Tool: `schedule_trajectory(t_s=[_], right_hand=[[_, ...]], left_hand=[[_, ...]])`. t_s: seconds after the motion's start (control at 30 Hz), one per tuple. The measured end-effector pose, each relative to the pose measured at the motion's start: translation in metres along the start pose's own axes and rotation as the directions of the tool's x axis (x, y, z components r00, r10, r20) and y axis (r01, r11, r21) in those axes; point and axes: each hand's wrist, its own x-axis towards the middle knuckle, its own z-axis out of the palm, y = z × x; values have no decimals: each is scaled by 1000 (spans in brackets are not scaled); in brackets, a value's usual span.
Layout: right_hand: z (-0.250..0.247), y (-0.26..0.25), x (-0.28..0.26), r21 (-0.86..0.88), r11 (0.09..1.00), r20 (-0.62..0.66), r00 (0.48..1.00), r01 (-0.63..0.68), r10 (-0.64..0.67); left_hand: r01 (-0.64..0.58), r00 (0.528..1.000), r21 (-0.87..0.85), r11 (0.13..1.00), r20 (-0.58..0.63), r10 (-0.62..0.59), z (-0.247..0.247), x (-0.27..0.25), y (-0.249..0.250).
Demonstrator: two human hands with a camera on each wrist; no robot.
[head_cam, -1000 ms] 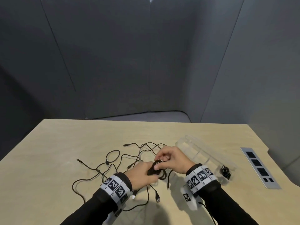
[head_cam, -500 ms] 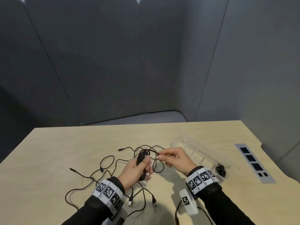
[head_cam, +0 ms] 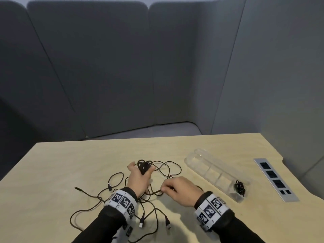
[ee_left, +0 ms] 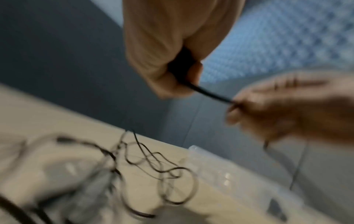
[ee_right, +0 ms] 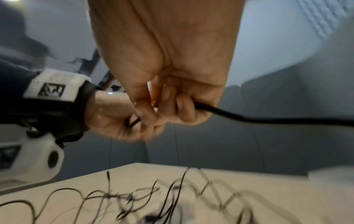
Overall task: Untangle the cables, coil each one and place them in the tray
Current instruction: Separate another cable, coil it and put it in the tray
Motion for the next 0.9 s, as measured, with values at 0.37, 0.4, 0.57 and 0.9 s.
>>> schedule_trajectory(t_s=[0.37,0.4,0.57,0.9], right_hand=[[-45,-7,39,176,966,20,980,192,-198],[-44,-5,42,255,950,18,982,180,-190],[-24,5,50,614,781,4,989,116,-150],[44,15,27,426,904,70,998,-21,-9]], left_hand=[[-301,872,61,952,422,249,5,-30,-8],[-293,871,30,956,421,253,4,-30,-11],[-215,890,-105,971,389,239,-5,-32,-20],[-327,943,232,916,25,331,-24,-15,-3]])
